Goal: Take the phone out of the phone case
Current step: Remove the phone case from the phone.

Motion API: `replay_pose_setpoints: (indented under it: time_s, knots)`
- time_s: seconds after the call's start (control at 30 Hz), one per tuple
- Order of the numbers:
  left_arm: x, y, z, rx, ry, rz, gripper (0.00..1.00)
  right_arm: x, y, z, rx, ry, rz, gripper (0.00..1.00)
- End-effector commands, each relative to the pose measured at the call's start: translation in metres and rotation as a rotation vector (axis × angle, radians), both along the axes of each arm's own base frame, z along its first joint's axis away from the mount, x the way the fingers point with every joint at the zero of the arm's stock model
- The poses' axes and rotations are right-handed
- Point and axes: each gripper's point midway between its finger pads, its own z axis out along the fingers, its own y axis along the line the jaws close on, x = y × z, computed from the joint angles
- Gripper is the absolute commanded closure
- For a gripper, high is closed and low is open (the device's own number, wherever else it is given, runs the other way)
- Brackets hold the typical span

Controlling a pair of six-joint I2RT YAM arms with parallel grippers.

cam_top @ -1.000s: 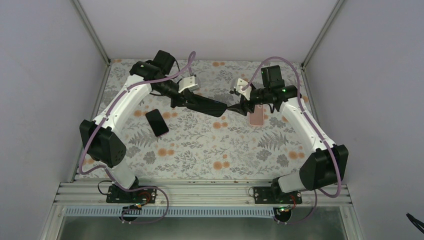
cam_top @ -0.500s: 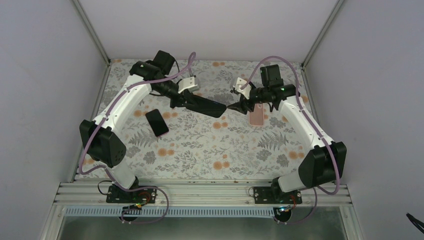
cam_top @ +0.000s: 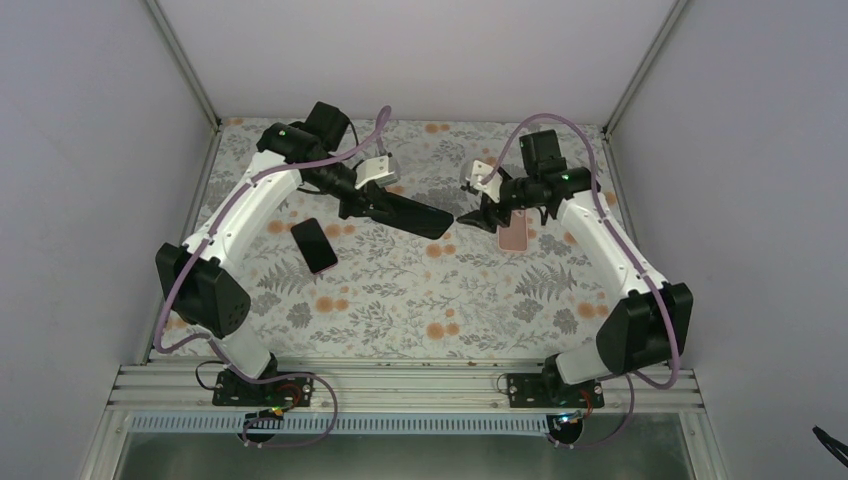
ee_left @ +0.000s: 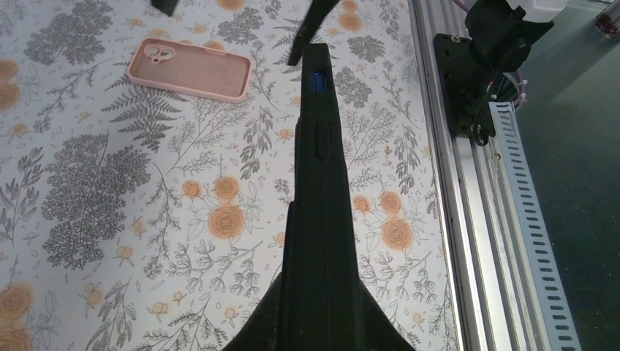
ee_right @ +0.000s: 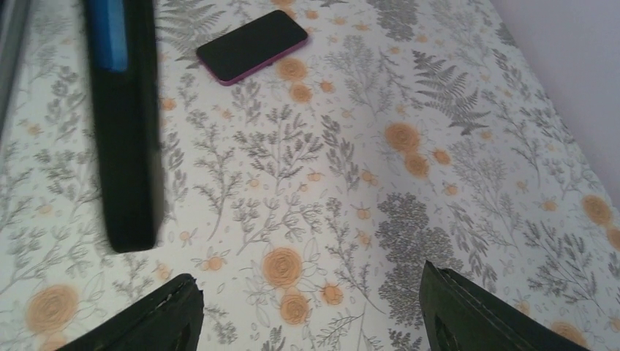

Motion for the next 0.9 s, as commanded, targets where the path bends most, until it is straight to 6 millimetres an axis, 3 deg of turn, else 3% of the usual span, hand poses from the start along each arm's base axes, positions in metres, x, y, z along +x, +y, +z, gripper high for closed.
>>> replay_pose_setpoints:
  time_s: [0.0,0.87]
  knots:
    - [-0.002,-0.006,0.024,-0.069,-0.075,-0.026,0.98,-0.035,0.001,0.022,0.045,-0.028,0.107,0.23]
    - [0.002,-0.012,0.023,-0.081,-0.052,-0.03,0.98,-0.021,0.014,0.03,0.092,-0.013,0.103,0.27]
